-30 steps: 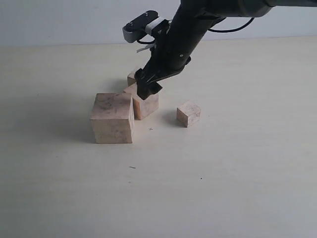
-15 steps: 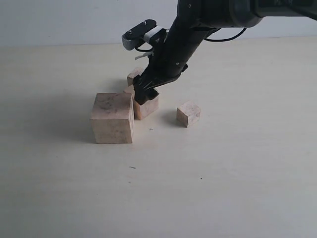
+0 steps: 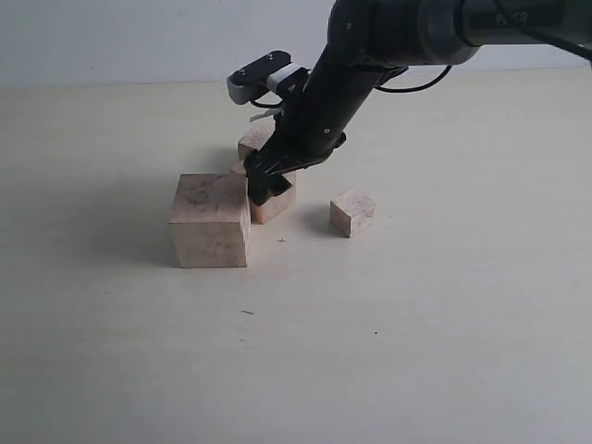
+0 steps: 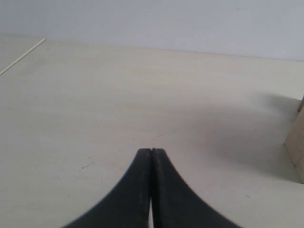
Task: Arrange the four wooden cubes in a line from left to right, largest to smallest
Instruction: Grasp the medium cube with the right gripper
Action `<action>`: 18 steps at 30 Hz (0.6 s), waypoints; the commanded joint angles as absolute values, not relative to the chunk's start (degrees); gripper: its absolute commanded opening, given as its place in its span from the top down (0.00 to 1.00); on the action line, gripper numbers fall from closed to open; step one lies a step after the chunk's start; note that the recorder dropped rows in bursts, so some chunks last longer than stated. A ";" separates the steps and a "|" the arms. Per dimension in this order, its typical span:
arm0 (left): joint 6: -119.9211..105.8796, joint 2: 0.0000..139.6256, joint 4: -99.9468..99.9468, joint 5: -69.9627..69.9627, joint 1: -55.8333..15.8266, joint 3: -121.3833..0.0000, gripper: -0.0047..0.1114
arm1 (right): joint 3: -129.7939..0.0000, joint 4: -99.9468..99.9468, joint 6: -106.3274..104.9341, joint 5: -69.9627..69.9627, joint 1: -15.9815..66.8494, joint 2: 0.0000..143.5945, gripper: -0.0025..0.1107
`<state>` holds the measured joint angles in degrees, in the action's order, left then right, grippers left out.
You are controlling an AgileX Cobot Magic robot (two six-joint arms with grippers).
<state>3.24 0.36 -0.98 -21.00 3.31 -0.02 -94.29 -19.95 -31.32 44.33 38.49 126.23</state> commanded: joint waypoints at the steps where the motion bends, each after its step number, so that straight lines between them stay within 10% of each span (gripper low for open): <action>1: 3.28 0.00 -0.87 -20.41 3.23 0.00 0.96 | -93.96 -20.89 -31.66 42.95 38.19 127.11 0.21; 18: 3.28 0.00 -0.87 -20.41 3.23 0.00 0.96 | -93.96 -20.77 -31.54 39.34 38.19 128.85 0.24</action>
